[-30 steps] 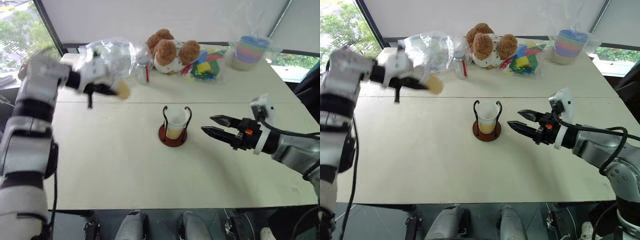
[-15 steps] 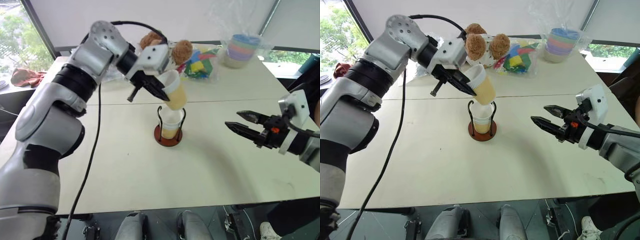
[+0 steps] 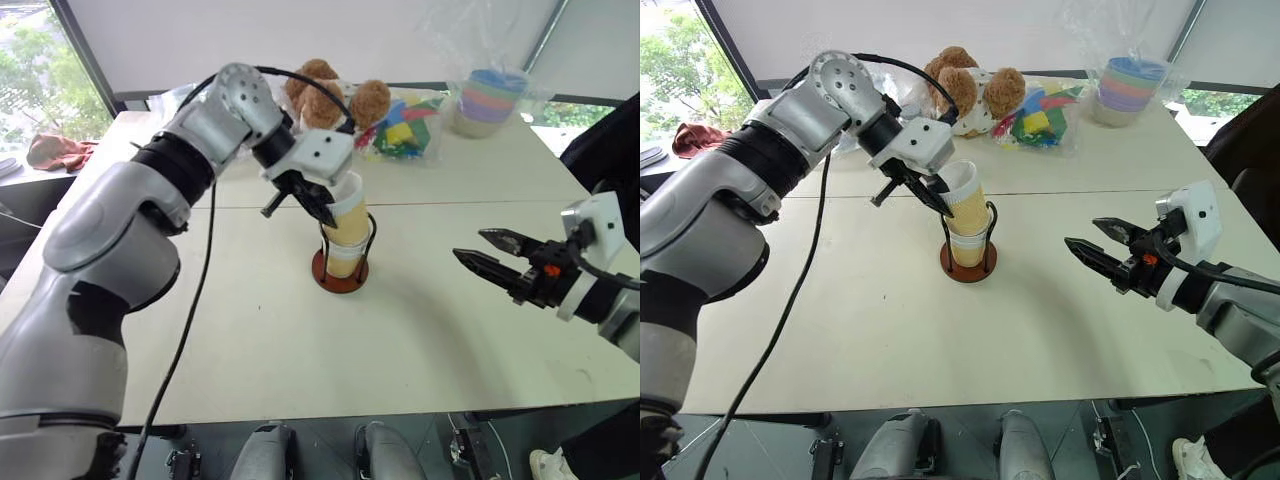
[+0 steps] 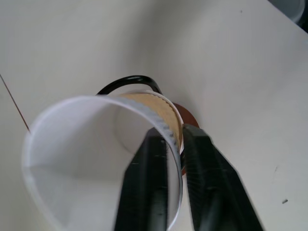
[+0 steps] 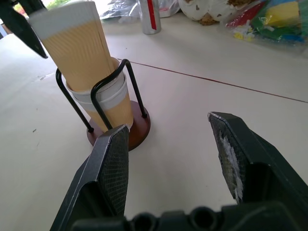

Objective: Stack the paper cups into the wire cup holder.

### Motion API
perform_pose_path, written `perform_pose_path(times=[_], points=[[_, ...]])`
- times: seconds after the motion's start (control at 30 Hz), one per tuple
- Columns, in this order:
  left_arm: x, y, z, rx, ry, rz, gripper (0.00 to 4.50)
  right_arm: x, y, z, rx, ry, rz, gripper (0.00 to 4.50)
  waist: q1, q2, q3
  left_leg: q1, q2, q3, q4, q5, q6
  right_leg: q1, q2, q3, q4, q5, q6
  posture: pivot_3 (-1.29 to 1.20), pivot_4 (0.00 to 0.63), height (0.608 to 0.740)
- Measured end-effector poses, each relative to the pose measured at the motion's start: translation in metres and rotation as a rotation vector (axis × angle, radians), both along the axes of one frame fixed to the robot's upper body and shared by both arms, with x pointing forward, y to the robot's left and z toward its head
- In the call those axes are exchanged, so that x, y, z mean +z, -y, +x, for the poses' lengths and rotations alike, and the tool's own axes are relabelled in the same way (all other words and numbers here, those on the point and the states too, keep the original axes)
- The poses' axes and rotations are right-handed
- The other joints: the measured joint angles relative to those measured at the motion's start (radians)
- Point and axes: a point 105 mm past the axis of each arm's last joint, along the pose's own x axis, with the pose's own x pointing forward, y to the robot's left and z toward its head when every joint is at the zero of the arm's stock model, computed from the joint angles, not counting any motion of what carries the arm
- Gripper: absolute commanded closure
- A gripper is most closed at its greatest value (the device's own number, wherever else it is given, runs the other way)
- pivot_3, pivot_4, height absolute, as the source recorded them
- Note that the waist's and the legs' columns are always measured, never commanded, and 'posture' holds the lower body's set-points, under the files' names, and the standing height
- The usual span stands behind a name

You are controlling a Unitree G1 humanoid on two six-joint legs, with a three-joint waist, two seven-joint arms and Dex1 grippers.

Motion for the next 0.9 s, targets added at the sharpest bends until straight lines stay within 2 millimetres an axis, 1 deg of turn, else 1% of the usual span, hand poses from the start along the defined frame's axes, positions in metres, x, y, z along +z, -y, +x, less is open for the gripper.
perform_pose_path(times=[0.03, 0.13, 0.17, 0.23, 0.33, 0.4, 0.43, 0.47, 0.5, 0.57, 0.63, 0.67, 0.73, 0.77, 0.83, 0.9], points=[[0.0, 0.001, 0.001, -0.001, 0.005, -0.001, 2.06, 0.0, 0.0, 0.0, -0.001, 0.002, 0.005, 1.67, 0.0, 0.0, 0.0, 0.0, 0.0, 0.0, 0.0, 0.0, 0.0, 0.0, 0.0, 0.0, 0.0, 0.0, 0.0, 0.0, 0.15, 0.74], [-0.001, 0.003, 0.004, 0.001, 0.017, 0.001, 0.61, -0.002, -0.001, -0.001, -0.008, 0.002, 0.018, 1.67, 0.0, 0.0, 0.0, 0.0, 0.0, 0.0, 0.0, 0.0, 0.0, 0.0, 0.0, 0.0, 0.0, 0.0, 0.0, 0.0, 0.15, 0.74], [0.0, 0.004, 0.005, 0.006, 0.021, 0.0, 0.61, -0.002, 0.0, 0.0, -0.01, 0.003, 0.019, 1.67, 0.0, 0.0, 0.0, 0.0, 0.0, 0.0, 0.0, 0.0, 0.0, 0.0, 0.0, 0.0, 0.0, 0.0, 0.0, 0.0, 0.15, 0.74], [0.009, 0.007, 0.006, 0.019, 0.019, -0.057, 0.61, -0.002, 0.0, 0.0, -0.017, 0.015, 0.014, 1.67, -0.001, 0.0, 0.0, 0.0, 0.0, 0.0, 0.0, 0.0, 0.0, 0.0, 0.0, 0.0, 0.0, 0.0, 0.0, 0.0, 0.15, 0.74], [0.04, 0.004, 0.01, 0.09, -0.016, -0.249, 0.61, -0.004, 0.003, 0.005, -0.044, 0.043, 0.017, 1.67, -0.002, 0.0, 0.0, 0.0, 0.0, 0.0, 0.0, 0.0, 0.0, 0.0, 0.001, 0.0, 0.0, 0.0, 0.0, 0.0, 0.15, 0.74], [0.057, -0.008, 0.012, 0.141, -0.052, -0.382, 0.61, -0.008, 0.008, 0.011, -0.082, 0.067, 0.051, 1.67, -0.006, 0.0, 0.0, 0.0, 0.001, 0.0, -0.001, 0.0, 0.001, -0.001, 0.001, 0.0, 0.0, 0.0, 0.0, 0.0, 0.15, 0.74], [0.06, -0.018, 0.015, 0.179, -0.072, -0.444, 0.61, -0.011, 0.011, 0.015, -0.103, 0.075, 0.064, 1.67, -0.008, 0.001, 0.0, 0.001, 0.001, 0.0, -0.001, 0.0, 0.001, 0.0, 0.002, 0.001, 0.0, 0.0, 0.0, 0.0, 0.15, 0.74], [0.058, -0.035, 0.021, 0.241, -0.095, -0.522, 0.61, -0.016, 0.014, 0.019, -0.128, 0.084, 0.083, 1.67, -0.012, 0.003, -0.002, 0.003, 0.001, 0.001, -0.001, 0.0, 0.001, 0.0, 0.002, 0.001, 0.001, 0.0, 0.0, 0.0, 0.15, 0.74], [0.05, -0.049, 0.027, 0.305, -0.118, -0.569, 0.61, -0.02, 0.016, 0.022, -0.144, 0.084, 0.09, 1.67, -0.013, 0.003, -0.002, 0.004, 0.001, 0.001, -0.001, 0.0, 0.001, 0.0, 0.002, 0.002, 0.002, 0.0, 0.0, 0.0, 0.15, 0.74], [0.024, -0.078, 0.042, 0.47, -0.154, -0.705, 0.61, -0.029, 0.021, 0.031, -0.183, 0.098, 0.108, 1.67, -0.017, 0.004, -0.002, 0.006, 0.001, 0.001, -0.002, 0.0, 0.0, 0.001, 0.002, 0.002, 0.003, 0.0, 0.0, 0.0, 0.15, 0.74], [-0.012, -0.102, 0.054, 0.657, -0.164, -0.822, 0.61, -0.036, 0.026, 0.041, -0.226, 0.12, 0.118, 1.67, -0.024, 0.004, -0.002, 0.006, 0.001, 0.001, -0.001, 0.001, -0.001, 0.001, 0.001, 0.003, 0.004, 0.0, 0.0, 0.0, 0.15, 0.74], [-0.035, -0.114, 0.056, 0.76, -0.17, -0.874, 0.61, -0.039, 0.032, 0.048, -0.261, 0.137, 0.123, 1.67, -0.025, 0.003, -0.002, 0.005, 0.001, 0.001, -0.001, 0.001, -0.002, 0.001, 0.0, 0.003, 0.005, 0.0, 0.0, 0.0, 0.15, 0.74], [-0.073, -0.128, 0.051, 0.93, -0.174, -0.944, 0.61, -0.042, 0.044, 0.058, -0.325, 0.17, 0.126, 1.67, -0.023, 0.003, -0.002, 0.003, 0.0, 0.0, -0.001, 0.005, -0.008, 0.001, -0.001, 0.004, 0.006, 0.0, 0.0, 0.0, 0.15, 0.74], [-0.084, -0.134, 0.048, 1.012, -0.164, -0.998, 0.61, -0.044, 0.049, 0.062, -0.347, 0.184, 0.117, 1.67, -0.019, 0.002, -0.002, 0.002, 0.0, -0.001, -0.001, 0.005, -0.008, 0.0, -0.002, 0.004, 0.005, 0.0, 0.0, 0.0, 0.15, 0.74], [-0.098, -0.142, 0.04, 1.146, -0.134, -1.102, 0.61, -0.049, 0.055, 0.068, -0.385, 0.204, 0.118, 1.67, -0.009, 0.003, -0.002, 0.002, -0.001, -0.001, -0.001, 0.005, -0.009, 0.001, -0.004, 0.004, 0.005, 0.0, 0.0, 0.0, 0.15, 0.74], [-0.112, -0.147, 0.028, 1.282, -0.105, -1.212, 0.61, -0.055, 0.058, 0.076, -0.42, 0.217, 0.145, 1.67, -0.002, 0.003, -0.002, 0.003, -0.002, 0.0, -0.001, 0.005, -0.009, 0.001, -0.006, 0.004, 0.004, 0.0, 0.0, 0.0, 0.15, 0.74]])
